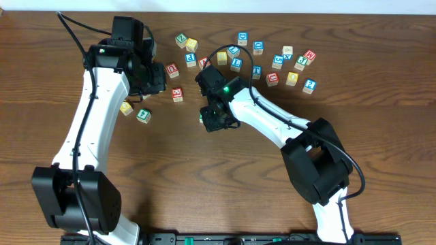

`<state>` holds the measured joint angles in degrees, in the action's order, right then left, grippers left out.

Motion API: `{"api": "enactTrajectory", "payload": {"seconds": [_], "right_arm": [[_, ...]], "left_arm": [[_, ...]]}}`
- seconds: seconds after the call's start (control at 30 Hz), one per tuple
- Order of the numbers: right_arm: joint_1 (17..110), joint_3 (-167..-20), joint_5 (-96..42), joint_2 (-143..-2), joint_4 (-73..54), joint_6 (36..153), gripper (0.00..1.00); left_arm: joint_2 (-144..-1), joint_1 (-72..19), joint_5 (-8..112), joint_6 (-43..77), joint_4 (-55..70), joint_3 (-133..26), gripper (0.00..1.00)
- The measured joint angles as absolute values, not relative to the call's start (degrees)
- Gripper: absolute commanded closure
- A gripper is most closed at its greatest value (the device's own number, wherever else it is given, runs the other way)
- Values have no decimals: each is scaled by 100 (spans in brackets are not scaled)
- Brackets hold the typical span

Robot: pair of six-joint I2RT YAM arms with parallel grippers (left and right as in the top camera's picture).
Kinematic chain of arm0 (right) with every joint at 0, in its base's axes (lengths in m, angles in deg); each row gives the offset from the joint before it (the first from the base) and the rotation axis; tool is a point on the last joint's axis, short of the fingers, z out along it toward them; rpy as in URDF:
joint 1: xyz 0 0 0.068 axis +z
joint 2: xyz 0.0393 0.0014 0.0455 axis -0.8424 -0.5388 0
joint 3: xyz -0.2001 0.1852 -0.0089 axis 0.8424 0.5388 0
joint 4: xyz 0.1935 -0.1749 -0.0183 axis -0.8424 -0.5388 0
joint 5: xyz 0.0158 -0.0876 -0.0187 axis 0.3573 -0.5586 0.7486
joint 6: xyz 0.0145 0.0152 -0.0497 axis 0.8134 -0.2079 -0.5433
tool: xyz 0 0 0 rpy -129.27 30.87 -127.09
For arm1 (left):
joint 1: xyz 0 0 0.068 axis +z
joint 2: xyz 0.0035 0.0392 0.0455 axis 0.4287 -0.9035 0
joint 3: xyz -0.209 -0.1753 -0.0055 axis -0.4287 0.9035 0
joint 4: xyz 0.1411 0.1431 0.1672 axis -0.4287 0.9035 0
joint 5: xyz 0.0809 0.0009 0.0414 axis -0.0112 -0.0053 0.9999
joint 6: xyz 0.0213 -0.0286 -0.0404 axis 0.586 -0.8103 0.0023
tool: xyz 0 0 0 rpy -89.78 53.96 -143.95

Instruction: Spell out ROBOT

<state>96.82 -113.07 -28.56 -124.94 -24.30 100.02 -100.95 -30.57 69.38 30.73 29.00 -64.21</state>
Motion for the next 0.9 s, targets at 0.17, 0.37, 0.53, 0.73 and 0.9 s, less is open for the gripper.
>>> {"api": "enactTrajectory", "payload": {"seconds": [0.17, 0.37, 0.53, 0.73, 0.9], "right_arm": [[9682, -11307, -2858, -12494, -2428, 10000, 99], [9679, -11307, -2854, -12494, -2428, 10002, 99], [9658, -11307, -2871, -12348, -2452, 10002, 98], [9443, -11307, -3249, -11812, -2688, 10153, 99], [9177, -11112, -3507, -11793, -2627, 10455, 99]], "left_arm": [[-10095, -3057, 6938, 3073, 2903, -6421, 91], [-10095, -3057, 6938, 3073, 2905, -6421, 91], [-10095, -3057, 6938, 3073, 2909, -6421, 91], [-10095, -3057, 6938, 3073, 2911, -6421, 91], [-10095, -3057, 6938, 3073, 2913, -6421, 91]]}}
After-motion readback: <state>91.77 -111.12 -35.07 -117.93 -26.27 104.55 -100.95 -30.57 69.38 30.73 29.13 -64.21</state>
